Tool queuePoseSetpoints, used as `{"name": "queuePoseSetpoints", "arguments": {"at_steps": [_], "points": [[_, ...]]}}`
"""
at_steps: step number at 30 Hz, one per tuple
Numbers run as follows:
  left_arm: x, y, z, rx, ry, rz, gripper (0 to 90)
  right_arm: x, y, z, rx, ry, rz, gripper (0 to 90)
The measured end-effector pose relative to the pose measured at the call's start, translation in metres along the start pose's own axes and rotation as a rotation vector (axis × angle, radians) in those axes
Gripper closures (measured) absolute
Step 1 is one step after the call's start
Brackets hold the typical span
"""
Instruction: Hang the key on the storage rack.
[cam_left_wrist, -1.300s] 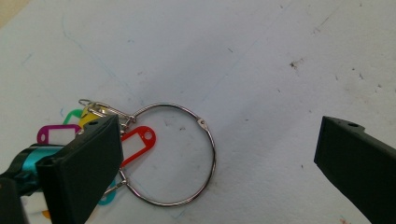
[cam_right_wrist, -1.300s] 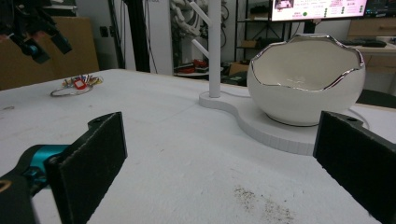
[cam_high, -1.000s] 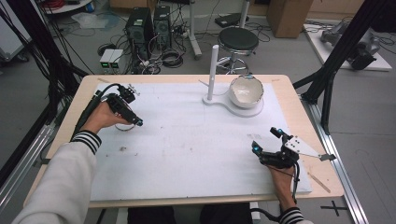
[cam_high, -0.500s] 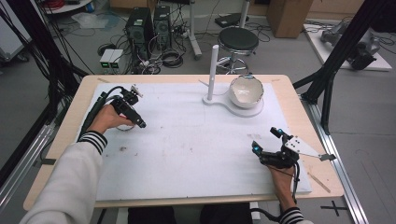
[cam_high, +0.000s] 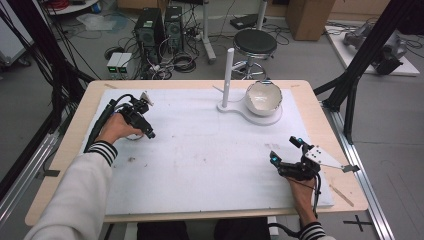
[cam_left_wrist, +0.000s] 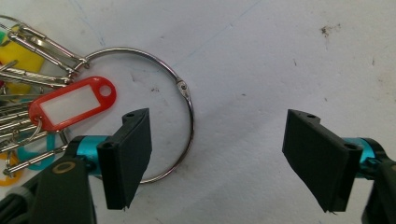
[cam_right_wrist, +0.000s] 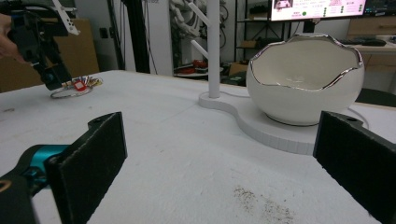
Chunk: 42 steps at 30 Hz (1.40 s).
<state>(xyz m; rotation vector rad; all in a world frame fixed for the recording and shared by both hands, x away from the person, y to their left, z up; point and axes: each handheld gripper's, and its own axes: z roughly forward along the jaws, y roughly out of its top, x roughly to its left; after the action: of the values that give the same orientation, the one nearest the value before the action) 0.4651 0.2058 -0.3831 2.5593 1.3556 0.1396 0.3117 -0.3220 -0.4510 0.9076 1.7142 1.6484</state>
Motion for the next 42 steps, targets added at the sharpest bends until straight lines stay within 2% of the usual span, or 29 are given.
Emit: {"name": "queuePoseSetpoints", "arguments": {"at_steps": [13,25,31,36,42], "points": [[0.001,0.002,0.008,0.035,0.028,-0.013,44.1,0.000,0.000,0.000,0.000,-0.002,0.002,2.3],[0.005,0.004,0.014,0.082,0.048,-0.026,51.4,0.000,0.000,0.000,0.001,-0.003,0.003,2.3],[0.005,0.004,0.015,0.078,0.050,-0.033,57.0,0.000,0.000,0.000,0.003,-0.002,0.007,2.3],[0.006,0.004,0.016,0.090,0.067,-0.039,62.3,0.000,0.000,0.000,0.003,-0.001,0.006,2.3],[0.007,0.005,0.016,0.090,0.058,-0.055,66.1,0.000,0.000,0.000,0.003,-0.002,0.005,2.3]]}}
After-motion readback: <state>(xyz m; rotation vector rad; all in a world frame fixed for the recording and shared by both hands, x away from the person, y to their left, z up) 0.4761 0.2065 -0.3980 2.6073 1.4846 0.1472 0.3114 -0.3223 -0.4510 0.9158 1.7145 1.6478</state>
